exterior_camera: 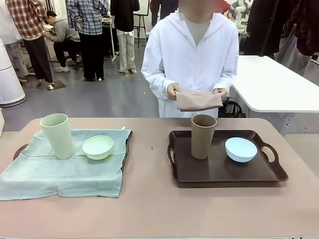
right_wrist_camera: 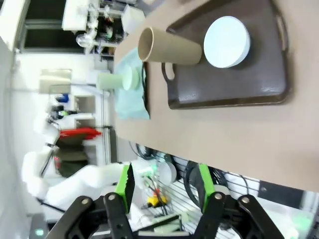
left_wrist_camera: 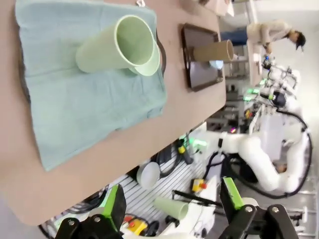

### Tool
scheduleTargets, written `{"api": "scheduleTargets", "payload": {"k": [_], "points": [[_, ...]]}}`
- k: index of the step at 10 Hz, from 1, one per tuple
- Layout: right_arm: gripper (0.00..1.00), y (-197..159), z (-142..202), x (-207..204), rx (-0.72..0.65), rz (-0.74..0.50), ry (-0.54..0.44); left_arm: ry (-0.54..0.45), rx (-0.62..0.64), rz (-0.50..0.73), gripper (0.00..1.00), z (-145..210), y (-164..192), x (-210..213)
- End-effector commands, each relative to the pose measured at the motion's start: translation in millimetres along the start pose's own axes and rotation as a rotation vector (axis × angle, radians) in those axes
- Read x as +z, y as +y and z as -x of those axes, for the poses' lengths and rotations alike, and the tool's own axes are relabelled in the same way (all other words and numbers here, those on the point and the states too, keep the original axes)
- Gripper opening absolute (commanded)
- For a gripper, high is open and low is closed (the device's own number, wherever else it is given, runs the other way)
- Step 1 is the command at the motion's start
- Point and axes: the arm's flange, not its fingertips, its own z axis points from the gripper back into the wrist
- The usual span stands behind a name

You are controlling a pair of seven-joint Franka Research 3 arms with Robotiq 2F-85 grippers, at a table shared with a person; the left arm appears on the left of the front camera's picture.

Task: Set up a tray with a mat and arrange the tableware.
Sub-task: Pick up the Picnic Bowl and Reusable plastic cup from the Handle tray in front of the human's position and hold them in the air.

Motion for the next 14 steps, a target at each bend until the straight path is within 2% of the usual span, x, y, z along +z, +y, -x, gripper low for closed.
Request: {"api": "scheduleTargets", "payload": {"k": [1,5,7,14], "points": [[0.66,-28.5,13.7,14.1,-0.019,-0.119,-0.054,-0.093,0.025,0.07,1.0,12.4,9.8,-5.0],[0.66,-56.1,27.6,37.8,-0.061,-0.199,-0.086,-0.207,0.085,0.115,1.0,32.1,34.0,2.1],[0.66,-50.9,24.5,33.5,-0.066,-0.189,-0.061,-0.172,0.081,0.084,1.0,36.1,33.0,6.1],[0.66,-58.4,32.3,36.7,-0.081,-0.179,-0.08,-0.169,0.103,0.105,1.0,31.8,37.2,8.4]]}}
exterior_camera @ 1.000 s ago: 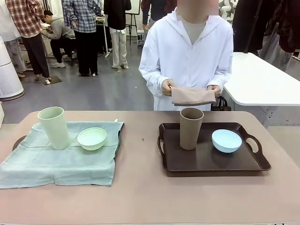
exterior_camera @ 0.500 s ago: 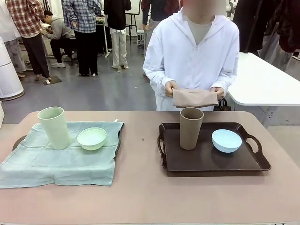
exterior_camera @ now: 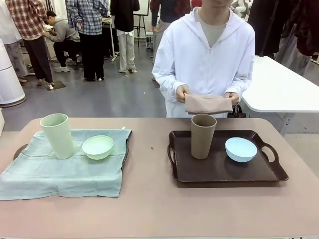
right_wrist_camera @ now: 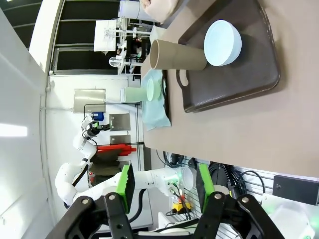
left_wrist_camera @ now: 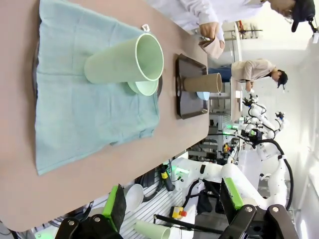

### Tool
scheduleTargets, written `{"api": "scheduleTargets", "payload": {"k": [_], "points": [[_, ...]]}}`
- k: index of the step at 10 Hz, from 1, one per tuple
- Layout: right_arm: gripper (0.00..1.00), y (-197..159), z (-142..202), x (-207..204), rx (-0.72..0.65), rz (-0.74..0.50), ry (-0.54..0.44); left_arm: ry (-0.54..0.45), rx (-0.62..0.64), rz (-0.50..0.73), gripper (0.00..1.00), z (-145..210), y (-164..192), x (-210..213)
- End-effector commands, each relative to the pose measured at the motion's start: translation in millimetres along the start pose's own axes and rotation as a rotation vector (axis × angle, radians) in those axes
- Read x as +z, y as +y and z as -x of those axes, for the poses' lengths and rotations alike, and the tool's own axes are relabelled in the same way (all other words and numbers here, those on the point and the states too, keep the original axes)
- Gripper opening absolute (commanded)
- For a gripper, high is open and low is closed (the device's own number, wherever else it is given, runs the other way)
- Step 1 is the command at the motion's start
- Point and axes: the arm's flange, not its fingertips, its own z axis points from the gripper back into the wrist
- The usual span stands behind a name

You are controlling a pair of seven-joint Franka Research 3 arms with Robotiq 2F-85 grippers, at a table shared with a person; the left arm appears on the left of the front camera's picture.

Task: Set up a tray with a mat and arrange the tableware.
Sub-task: Pick up the Picnic Bowl and Reusable plastic cup from the Handle tray in front of the human's position and hold them in the air.

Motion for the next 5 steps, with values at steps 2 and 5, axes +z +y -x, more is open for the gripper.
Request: {"api": "scheduleTargets", "payload": {"k": [2,5], "points": [[0.66,-0.4,-0.1,0.3,0.018,-0.017,-0.003,-0.003,-0.002,0.003,1.0,-0.5,-0.4,1.0],[0.66,-0.4,-0.1,0.3,0.018,-0.017,-0.003,-0.003,-0.002,0.003,1.0,-0.5,-0.4,1.0]]}}
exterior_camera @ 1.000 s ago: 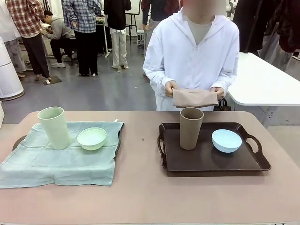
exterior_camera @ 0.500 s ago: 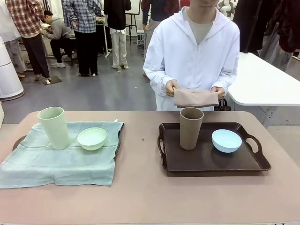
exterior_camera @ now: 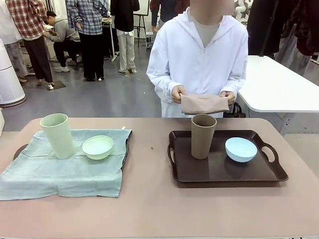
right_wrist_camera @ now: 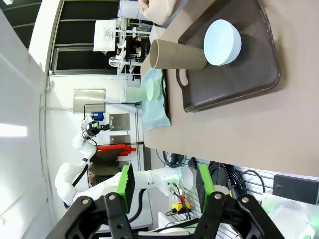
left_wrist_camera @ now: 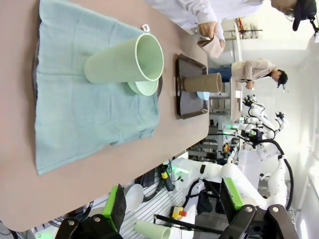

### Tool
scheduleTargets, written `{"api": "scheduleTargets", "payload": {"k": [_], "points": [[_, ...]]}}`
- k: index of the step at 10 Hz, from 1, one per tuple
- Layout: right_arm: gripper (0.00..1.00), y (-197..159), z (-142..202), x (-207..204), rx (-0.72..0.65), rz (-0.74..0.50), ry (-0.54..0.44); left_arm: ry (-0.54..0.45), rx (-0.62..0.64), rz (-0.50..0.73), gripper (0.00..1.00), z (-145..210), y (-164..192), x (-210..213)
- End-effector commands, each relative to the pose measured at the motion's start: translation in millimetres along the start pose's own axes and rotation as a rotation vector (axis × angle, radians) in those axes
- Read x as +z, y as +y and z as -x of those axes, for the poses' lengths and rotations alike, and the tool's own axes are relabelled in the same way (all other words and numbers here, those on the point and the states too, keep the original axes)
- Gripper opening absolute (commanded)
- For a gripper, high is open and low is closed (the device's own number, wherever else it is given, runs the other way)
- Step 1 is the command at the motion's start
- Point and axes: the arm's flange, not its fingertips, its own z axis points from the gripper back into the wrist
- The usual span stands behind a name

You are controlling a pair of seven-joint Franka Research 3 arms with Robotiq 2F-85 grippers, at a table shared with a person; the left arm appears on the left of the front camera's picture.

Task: Set up a tray with a mat and arrange the tableware.
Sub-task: Pick up the Picnic Bowl and Reusable plastic cup from the Handle tray in front of the human's position and hold them in the air.

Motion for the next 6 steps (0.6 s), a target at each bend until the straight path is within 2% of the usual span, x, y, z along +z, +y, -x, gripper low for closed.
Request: {"api": "scheduleTargets", "payload": {"k": [1,6], "points": [[0.66,-0.6,-0.9,0.0,0.019,-0.018,-0.003,-0.003,-0.002,0.003,1.0,-0.4,-0.3,1.1],[0.66,-0.6,-0.9,0.0,0.019,-0.018,-0.003,-0.003,-0.002,0.003,1.0,-0.4,-0.3,1.1]]}}
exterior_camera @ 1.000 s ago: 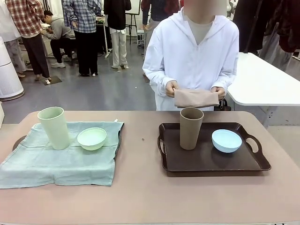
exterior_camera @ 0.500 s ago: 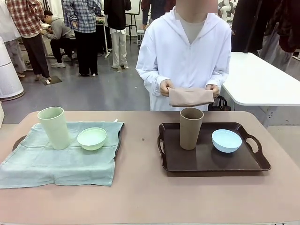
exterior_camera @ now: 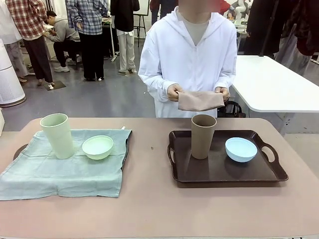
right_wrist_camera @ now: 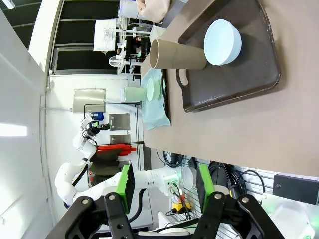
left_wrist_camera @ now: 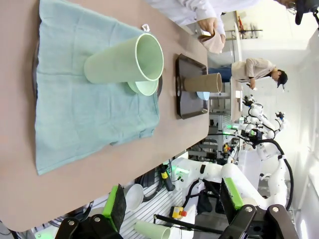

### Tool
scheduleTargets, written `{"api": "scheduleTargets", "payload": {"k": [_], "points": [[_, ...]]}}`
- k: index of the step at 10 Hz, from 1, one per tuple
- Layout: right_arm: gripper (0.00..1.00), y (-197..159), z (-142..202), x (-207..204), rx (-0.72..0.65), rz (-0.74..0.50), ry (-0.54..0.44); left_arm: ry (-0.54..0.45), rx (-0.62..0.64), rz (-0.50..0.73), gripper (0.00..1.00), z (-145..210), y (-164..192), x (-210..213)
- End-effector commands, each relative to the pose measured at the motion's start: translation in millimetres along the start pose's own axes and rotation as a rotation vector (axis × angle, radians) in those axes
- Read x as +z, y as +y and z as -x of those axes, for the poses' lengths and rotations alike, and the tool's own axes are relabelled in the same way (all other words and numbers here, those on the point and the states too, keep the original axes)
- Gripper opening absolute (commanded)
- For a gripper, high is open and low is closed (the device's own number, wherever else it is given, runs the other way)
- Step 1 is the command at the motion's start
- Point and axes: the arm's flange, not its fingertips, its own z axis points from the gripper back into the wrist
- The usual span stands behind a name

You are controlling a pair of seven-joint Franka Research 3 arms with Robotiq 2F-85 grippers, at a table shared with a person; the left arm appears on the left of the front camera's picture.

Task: Set up a tray with a mat and arrange the tableware.
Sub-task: Pick up the Picnic Bowl and Reusable plastic cup from the Handle tray in front of the human's position and hold them in the air.

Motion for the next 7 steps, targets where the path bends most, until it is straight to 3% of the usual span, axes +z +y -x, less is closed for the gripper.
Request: {"api": "scheduleTargets", "payload": {"k": [1,2,4,5,7], "points": [[0.66,-0.6,-1.0,0.1,0.018,-0.018,-0.003,-0.003,-0.002,0.003,1.0,-0.4,-0.3,1.1],[0.66,0.0,0.0,0.0,0.0,0.0,0.0,0.0,0.0,0.0,1.0,0.0,0.0,0.0],[0.66,39.4,-18.3,-11.9,0.046,0.116,0.042,-0.063,-0.121,-0.087,1.0,-30.2,-58.4,-24.8],[0.66,60.7,-32.3,-18.5,0.026,0.179,0.053,-0.072,-0.143,-0.131,1.0,-43.6,-88.1,-35.9],[0.66,106.0,-51.7,-37.4,0.023,0.315,0.09,-0.05,-0.327,-0.219,1.0,-47.4,-155.8,-66.7]]}}
